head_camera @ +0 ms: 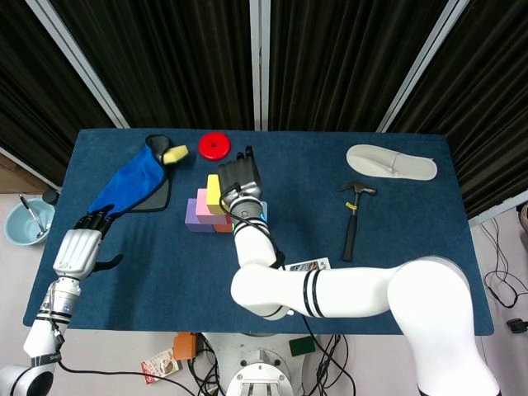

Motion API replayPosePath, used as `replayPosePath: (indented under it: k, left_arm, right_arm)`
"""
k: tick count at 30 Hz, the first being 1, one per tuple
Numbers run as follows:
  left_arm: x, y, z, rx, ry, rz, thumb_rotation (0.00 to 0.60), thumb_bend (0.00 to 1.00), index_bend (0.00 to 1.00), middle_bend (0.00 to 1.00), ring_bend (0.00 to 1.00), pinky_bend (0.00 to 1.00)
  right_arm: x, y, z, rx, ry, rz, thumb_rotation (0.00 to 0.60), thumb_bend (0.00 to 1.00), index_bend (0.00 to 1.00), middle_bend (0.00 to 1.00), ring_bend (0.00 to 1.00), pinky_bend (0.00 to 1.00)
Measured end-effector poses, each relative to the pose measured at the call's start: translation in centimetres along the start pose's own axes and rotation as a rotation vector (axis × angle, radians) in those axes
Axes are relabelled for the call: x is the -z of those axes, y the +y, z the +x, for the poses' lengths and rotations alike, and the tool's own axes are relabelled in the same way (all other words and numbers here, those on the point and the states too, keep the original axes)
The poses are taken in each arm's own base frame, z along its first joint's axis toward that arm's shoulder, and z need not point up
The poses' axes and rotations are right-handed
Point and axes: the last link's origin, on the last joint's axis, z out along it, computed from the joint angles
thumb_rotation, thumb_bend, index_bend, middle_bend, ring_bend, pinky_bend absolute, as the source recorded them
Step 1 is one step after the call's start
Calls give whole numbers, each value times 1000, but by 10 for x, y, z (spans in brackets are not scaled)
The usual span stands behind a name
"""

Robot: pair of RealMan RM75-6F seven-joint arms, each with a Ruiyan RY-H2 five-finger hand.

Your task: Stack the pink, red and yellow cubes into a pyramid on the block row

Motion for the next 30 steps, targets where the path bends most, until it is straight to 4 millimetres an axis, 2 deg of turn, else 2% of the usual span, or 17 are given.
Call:
replayPosePath:
  k: [30]
  left_arm:
    - [2, -5, -5, 20, -12, 3, 600, 158, 166, 71, 108, 200]
  right_arm:
    - [-6, -5, -5, 24, -12, -38, 600, 285, 368, 342, 108, 10]
